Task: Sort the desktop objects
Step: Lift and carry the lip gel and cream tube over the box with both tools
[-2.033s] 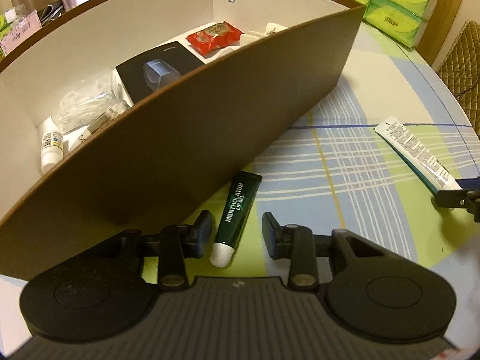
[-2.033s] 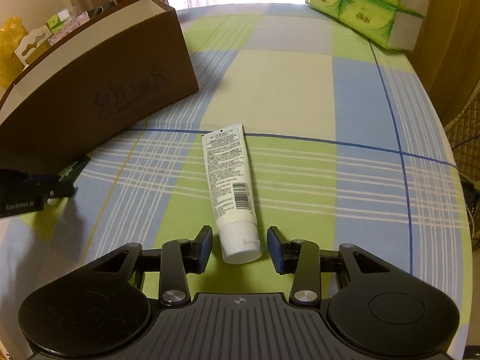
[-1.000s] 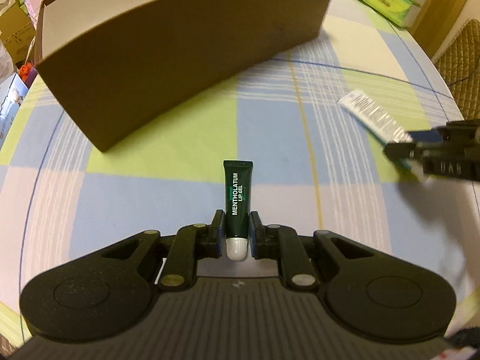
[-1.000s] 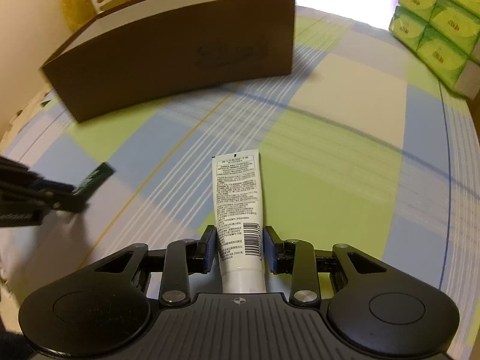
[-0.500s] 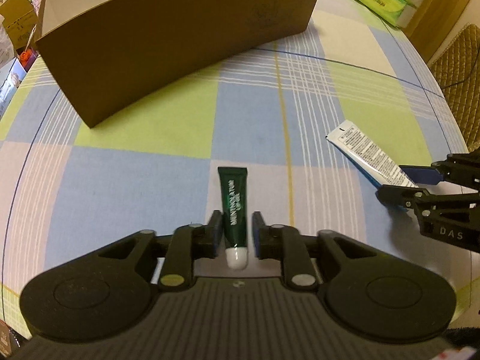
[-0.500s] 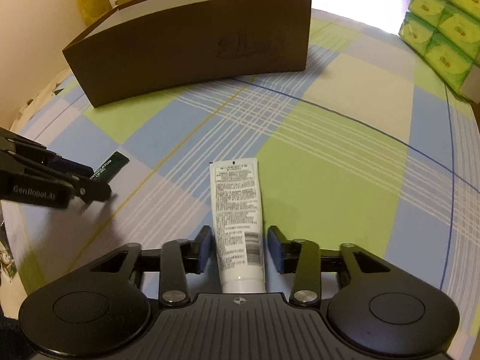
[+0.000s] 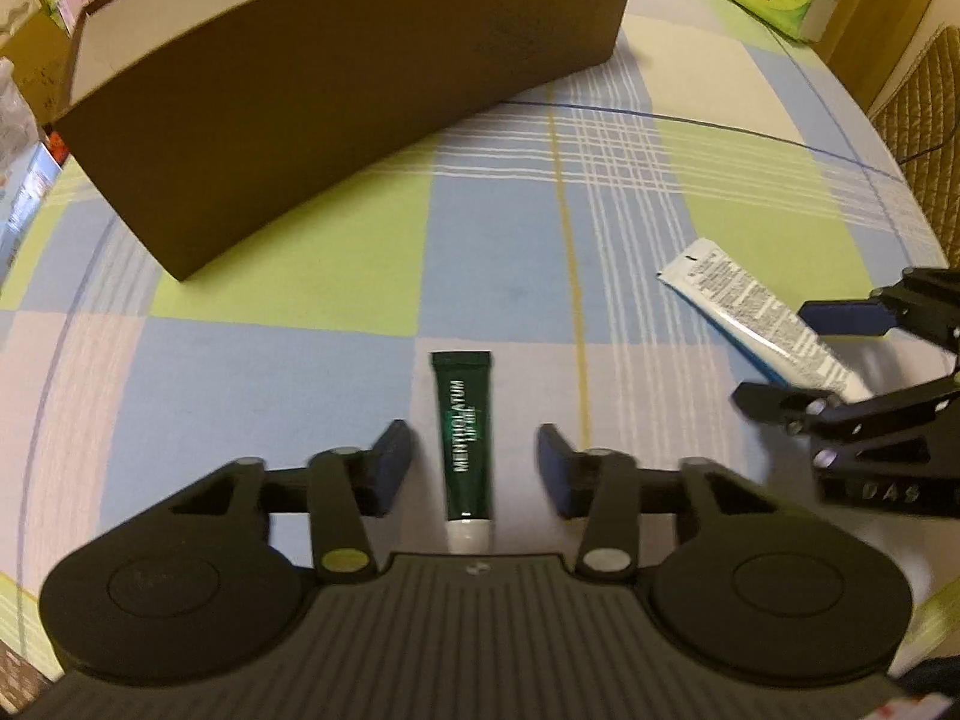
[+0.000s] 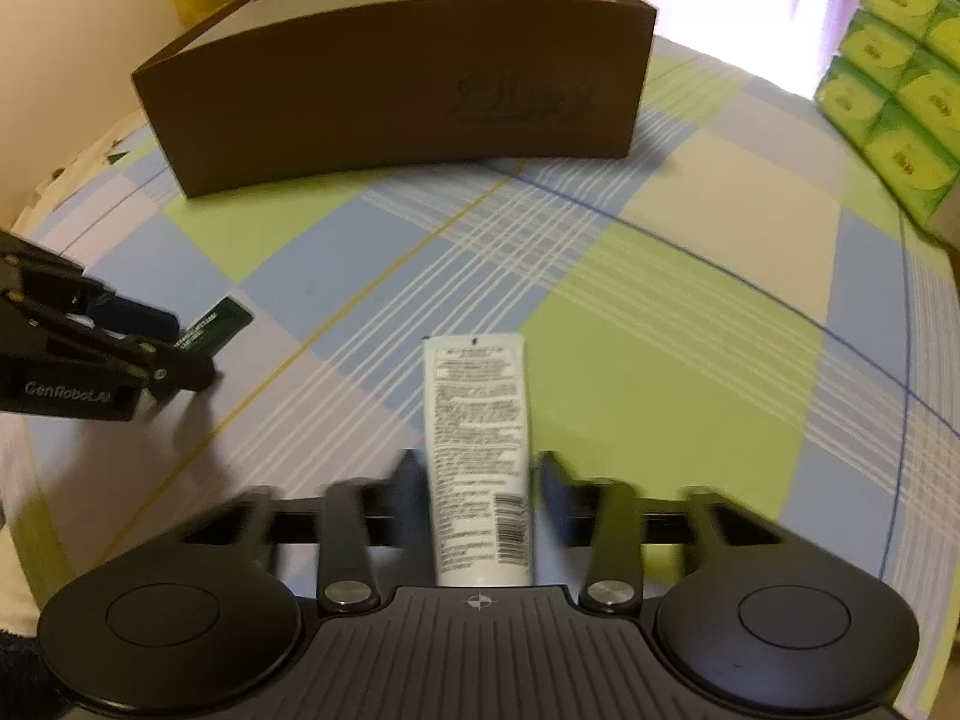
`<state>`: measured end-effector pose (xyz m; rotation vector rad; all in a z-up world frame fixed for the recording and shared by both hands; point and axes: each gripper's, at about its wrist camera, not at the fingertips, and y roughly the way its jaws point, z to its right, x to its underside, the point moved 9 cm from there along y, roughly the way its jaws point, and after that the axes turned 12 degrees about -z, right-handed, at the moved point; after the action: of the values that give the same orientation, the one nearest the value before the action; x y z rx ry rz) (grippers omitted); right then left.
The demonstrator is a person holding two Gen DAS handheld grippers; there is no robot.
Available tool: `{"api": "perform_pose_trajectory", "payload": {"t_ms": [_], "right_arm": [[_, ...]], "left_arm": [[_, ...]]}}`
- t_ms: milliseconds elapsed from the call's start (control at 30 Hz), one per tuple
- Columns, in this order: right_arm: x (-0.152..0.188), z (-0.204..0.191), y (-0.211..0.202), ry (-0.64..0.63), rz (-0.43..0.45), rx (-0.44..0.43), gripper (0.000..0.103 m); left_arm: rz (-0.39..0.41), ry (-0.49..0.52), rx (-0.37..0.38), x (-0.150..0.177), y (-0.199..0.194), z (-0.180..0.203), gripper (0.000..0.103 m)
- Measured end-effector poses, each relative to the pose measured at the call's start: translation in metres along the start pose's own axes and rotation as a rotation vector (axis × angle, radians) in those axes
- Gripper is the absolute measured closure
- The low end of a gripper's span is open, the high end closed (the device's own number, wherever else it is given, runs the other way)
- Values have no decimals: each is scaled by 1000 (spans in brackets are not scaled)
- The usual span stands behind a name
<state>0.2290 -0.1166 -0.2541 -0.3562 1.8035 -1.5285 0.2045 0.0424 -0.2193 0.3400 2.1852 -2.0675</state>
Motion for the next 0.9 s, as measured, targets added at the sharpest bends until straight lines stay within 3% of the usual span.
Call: {"api": "perform_pose_trajectory", "payload": {"t_ms": [67,167,600,900], "right_arm": [[0,0,0,-3,-1,4,69],[0,0,0,0,-1,4,69],[6,-2,-6,0,-23,-49,70],[-13,-10,-36,3,46,-94,70]], "left_arm": [[7,-1,-2,0,0,-2,74],[12,-9,-2,1,-1,-3,89],[2,-37,27,7,-7,-6,90],[60,-47,40,0,-36,-11,90]]}}
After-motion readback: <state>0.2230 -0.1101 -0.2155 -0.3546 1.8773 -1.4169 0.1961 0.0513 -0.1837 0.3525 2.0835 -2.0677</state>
